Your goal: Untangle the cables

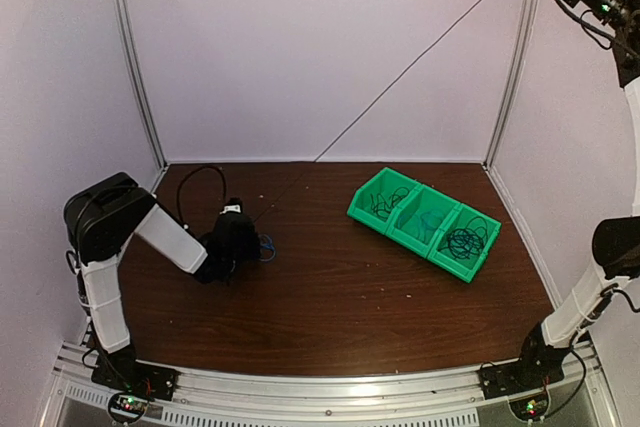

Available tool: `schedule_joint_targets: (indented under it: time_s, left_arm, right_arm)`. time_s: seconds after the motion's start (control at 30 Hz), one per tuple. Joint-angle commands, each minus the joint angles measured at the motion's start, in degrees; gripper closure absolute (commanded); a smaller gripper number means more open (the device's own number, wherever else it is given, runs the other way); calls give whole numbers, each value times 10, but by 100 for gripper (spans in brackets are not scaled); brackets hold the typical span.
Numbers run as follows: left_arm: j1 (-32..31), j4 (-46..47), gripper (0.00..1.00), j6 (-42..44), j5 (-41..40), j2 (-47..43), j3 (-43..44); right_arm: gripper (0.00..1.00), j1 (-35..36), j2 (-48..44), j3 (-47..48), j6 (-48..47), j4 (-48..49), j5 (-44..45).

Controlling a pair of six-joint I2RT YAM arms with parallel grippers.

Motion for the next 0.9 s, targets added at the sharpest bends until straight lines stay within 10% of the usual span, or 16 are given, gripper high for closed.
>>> schedule_joint_targets:
  time_s: [0.0,0.23,0.6,0.87]
  left_arm:
    - [13,-27,68,-2,-42,-24,-55]
    - [16,74,87,48,-20,-91,-125]
    - [16,43,90,91,-43,-194,-147]
    - [16,44,90,91,-20,-205,-166]
  right_arm:
    - [100,-13,-26,4,12,44,25]
    - [100,6,-78,-183,-33,20,-11]
    - [100,259,-206,-637,-520,-346,192]
    - [44,343,-129,-637,-667,-483,271]
